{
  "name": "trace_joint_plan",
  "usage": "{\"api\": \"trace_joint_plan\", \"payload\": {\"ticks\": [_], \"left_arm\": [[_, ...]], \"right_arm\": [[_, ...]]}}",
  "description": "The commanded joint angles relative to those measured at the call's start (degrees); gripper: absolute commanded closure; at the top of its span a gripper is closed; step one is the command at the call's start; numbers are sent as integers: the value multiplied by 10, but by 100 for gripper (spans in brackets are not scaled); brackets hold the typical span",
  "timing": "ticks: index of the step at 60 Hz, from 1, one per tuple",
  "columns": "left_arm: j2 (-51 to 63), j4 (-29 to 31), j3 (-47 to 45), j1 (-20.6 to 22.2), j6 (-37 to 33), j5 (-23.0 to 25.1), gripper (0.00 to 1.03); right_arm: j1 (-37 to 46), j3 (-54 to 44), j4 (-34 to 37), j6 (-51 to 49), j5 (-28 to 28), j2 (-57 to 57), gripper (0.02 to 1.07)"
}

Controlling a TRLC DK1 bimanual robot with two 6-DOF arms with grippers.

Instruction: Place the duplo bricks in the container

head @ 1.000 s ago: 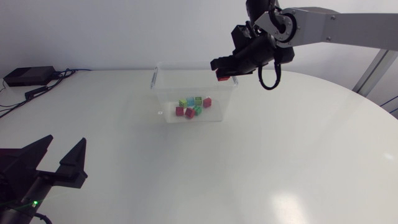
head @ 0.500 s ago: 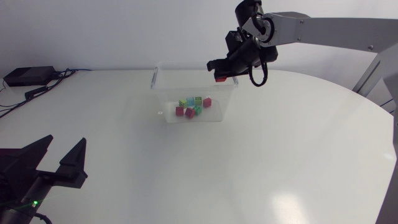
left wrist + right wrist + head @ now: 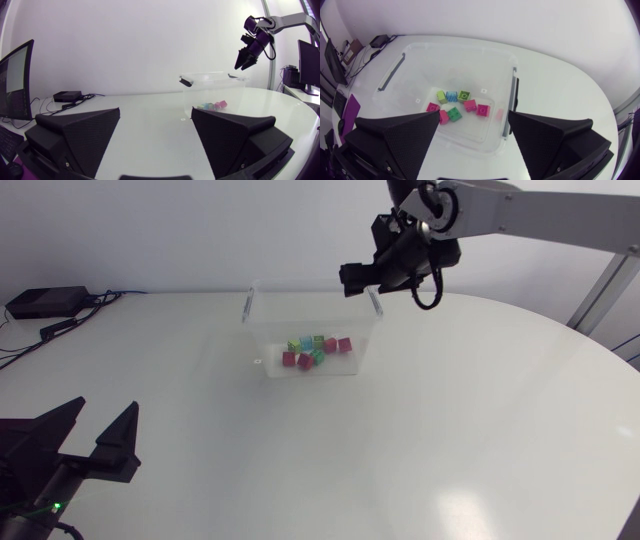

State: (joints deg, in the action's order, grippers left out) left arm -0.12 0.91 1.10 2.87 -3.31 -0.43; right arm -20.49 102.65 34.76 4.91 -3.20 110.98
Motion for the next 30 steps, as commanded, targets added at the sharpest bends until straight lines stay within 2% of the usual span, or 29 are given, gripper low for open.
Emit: {"api": "trace_joint_plan", "payload": {"ticks": [1, 16, 30], "left_arm": [[-6, -5, -10, 3, -11, 1, 4], [-6, -5, -10, 3, -11, 1, 4], [-6, -5, -10, 3, -11, 1, 4]], "right_arm": [[3, -35, 4, 17, 9, -66, 6], [5, -95, 4, 22, 36, -176, 6], [19, -198, 0, 19, 43, -305, 6]]}}
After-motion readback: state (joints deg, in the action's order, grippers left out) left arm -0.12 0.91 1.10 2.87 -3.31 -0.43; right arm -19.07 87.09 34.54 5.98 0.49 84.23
